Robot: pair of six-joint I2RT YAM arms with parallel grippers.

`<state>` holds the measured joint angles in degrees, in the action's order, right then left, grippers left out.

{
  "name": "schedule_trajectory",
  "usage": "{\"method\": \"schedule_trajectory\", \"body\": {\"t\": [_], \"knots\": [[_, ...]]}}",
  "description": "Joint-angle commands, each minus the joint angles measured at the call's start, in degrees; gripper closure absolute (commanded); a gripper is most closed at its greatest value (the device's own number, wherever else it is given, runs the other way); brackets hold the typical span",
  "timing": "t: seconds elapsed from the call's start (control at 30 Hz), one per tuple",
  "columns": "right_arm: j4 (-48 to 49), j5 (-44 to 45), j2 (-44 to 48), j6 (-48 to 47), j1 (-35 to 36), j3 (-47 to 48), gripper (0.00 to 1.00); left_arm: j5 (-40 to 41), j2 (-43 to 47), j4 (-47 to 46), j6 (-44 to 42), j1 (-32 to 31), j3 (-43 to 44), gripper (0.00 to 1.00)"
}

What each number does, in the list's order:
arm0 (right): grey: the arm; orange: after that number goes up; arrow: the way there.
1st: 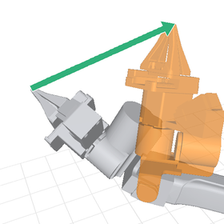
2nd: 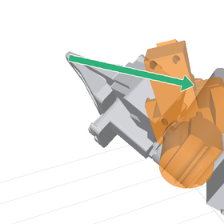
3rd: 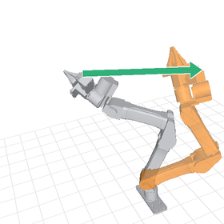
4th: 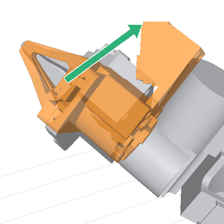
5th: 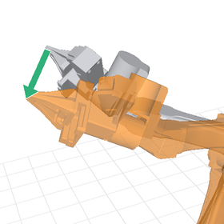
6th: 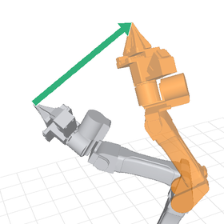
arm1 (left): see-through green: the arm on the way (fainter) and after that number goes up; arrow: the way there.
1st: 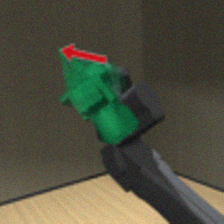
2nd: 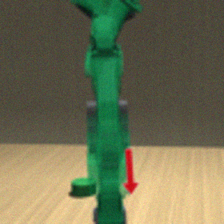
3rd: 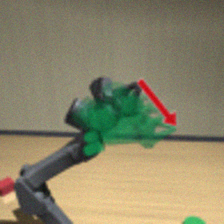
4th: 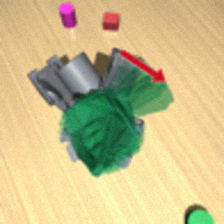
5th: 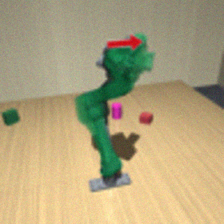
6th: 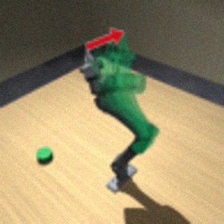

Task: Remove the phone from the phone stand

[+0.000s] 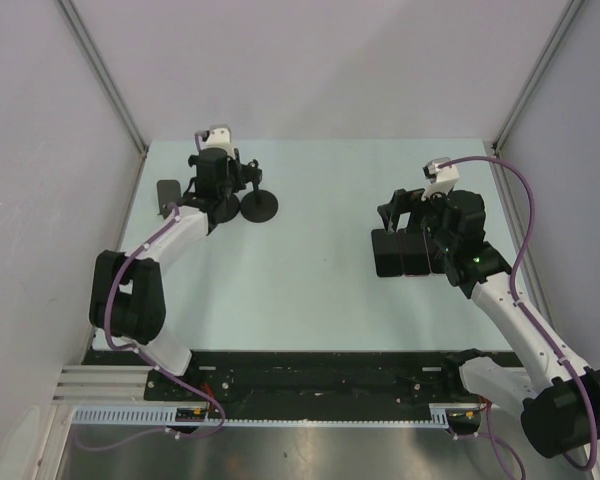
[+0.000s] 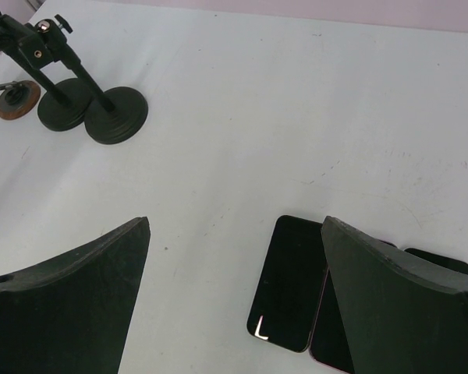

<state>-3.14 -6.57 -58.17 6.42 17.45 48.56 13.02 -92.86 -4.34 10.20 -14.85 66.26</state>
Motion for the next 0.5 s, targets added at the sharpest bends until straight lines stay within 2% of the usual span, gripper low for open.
{"method": "schedule_trajectory", "body": {"t": [0.0,0.07,0.1,0.17,0.2,0.3,0.4,0.47], "knots": [[1.12,0.68,1.74,0.53,0.04,-0.04,0.03,-2.03,3.81,-7.18,2.28,0.17,1.25,0.52],[0.85,1.82,2.1,0.09,-0.4,-0.04,0.03,-2.47,5.66,-7.18,2.28,0.17,-0.51,0.43],[0.5,2.26,2.62,-0.09,-0.4,-0.04,0.03,-2.47,7.85,-6.74,2.2,0.17,-1.04,0.35],[0.15,3.75,3.32,-0.52,-0.75,0.05,0.03,-3.7,10.41,-5.43,2.11,0.17,-2.45,0.27],[-0.03,4.28,3.94,-0.53,-0.93,0.05,0.03,-3.87,12.94,-2.89,2.11,0.17,-2.62,0.21],[-0.99,6.48,4.99,-0.53,-1.19,0.4,0.02,-4.66,19.44,1.78,2.2,0.17,-4.38,0.09],[-2.39,10.6,6.58,-0.44,-1.37,0.92,0.01,-4.67,26.49,6.42,1.94,-0.61,-6.67,0.0],[-3.71,14.82,8.51,-0.44,-1.46,1.28,0.0,-0.65,30.87,10.12,-0.42,-2.37,-7.11,0.0]]}}
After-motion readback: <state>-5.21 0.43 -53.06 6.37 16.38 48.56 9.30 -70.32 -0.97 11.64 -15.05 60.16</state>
